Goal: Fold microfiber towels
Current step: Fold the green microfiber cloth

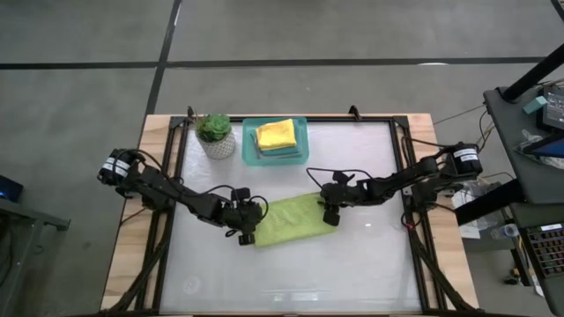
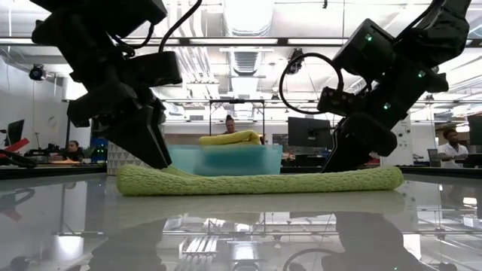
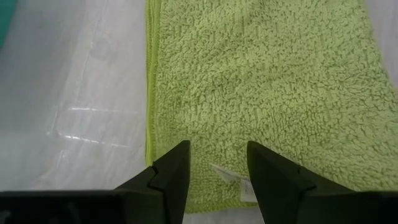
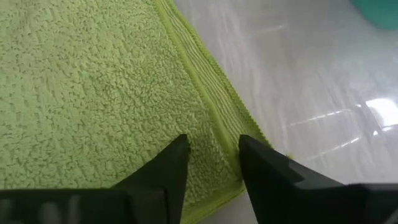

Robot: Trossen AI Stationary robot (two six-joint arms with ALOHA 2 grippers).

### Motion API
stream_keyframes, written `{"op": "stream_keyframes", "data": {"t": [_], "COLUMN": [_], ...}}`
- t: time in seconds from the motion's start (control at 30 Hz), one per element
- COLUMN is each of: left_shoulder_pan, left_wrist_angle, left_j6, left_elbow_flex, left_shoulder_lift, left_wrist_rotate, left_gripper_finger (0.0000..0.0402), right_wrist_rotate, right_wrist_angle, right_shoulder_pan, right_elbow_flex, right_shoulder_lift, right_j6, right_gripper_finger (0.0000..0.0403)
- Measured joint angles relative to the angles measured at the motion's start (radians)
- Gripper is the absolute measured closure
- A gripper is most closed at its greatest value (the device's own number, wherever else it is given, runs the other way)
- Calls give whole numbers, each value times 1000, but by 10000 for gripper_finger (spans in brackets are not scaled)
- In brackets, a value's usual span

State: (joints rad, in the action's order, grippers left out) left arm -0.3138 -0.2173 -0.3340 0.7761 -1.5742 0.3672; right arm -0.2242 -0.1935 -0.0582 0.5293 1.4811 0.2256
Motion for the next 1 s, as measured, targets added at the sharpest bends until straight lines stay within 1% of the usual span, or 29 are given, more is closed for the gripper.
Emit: {"op": "stream_keyframes", "data": {"t": [0.27,0.4,0.53,0.8,0.93,1.0], "left_shoulder_pan": [0,0,0,0,0,0], "left_wrist_angle": [0,0,0,13,18,18], "left_j6": [0,0,-1,-44,-46,-46], "left_elbow_flex": [0,0,-20,-58,-59,-59], "left_shoulder_lift": [0,0,0,0,0,0], "left_wrist_rotate": [0,-1,-1,-2,1,1], "left_gripper_finger": [259,259,259,259,259,259], "right_wrist_rotate": [22,24,24,24,24,24], "right_wrist_angle": [1,2,6,12,15,25], "right_shoulder_pan": [0,-1,-1,-1,-1,-1], "right_elbow_flex": [0,0,0,0,0,4], "right_shoulder_lift": [-2,-5,-24,-56,-56,-59], "right_j6": [1,11,12,8,9,9], "right_gripper_finger": [331,355,362,362,387,392]}}
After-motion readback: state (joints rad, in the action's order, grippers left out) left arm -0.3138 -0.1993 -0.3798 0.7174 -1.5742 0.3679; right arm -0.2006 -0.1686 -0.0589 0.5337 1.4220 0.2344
